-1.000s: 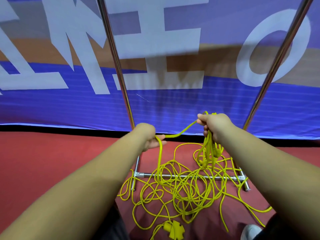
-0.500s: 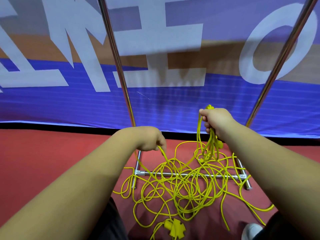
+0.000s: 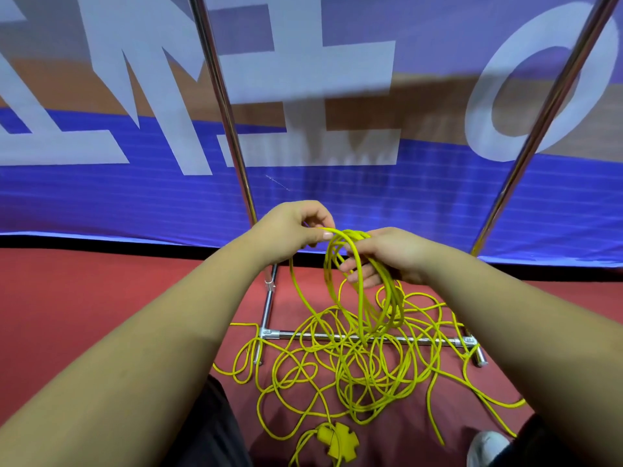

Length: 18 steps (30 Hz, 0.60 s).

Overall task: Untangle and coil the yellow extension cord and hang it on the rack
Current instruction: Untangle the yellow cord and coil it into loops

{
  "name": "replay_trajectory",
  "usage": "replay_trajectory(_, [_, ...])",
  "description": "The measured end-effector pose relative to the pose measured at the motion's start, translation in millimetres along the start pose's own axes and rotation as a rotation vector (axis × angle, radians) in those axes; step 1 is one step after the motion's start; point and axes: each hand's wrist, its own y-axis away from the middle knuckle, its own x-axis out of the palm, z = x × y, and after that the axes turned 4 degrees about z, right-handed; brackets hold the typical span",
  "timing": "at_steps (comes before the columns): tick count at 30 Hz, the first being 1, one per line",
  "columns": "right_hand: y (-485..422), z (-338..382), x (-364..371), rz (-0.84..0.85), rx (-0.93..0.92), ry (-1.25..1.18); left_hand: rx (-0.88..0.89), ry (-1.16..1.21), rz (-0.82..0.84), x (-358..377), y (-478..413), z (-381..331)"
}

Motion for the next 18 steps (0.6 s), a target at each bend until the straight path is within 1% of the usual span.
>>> replay_trajectory(2, [1.1, 1.2, 6.6, 0.025, 0.006, -0.044, -0.019, -0.023, -0.035, 0.7, -2.8, 3.8])
replay_trajectory(4, [2.0, 3.0, 11.1, 0.010, 0.021, -0.097, -0.049, -0.012, -0.065, -0.3, -5.5, 8.1])
replay_trajectory(6, [2.0, 5.0, 12.2, 0.000, 0.039, -0.151, -0.058, 0.003, -0.066, -2.7, -7.6, 12.6])
replay_trajectory(9, [3.8, 9.6, 12.4, 0.034, 0.046, -0.207, -0.099, -0.003, -0.077, -5.1, -11.2, 18.8])
replay_trajectory(11, [6.9, 14.1, 13.0, 0.030, 0.029, -0.214, -0.144, -0.041, -0.077, -6.7, -12.7, 24.4])
replay_trajectory(12, [8.4, 16.7, 12.7, 0.024, 0.016, -0.218, -0.162, -0.071, -0.051, -7.0, -13.3, 28.6])
replay_trajectory(14, [10.2, 21.7, 9.0, 0.017, -0.019, -0.236, -0.181, -0.193, -0.003, -5.9, -13.5, 36.2])
replay_trajectory(16, [11.5, 26.9, 3.2, 0.019, -0.052, -0.266, -0.210, -0.262, -0.049, -3.6, -14.9, 42.2])
replay_trajectory(18, [13.8, 32.1, -1.2, 0.035, -0.076, -0.304, -0.234, -0.184, -0.129, -1.0, -17.9, 44.8])
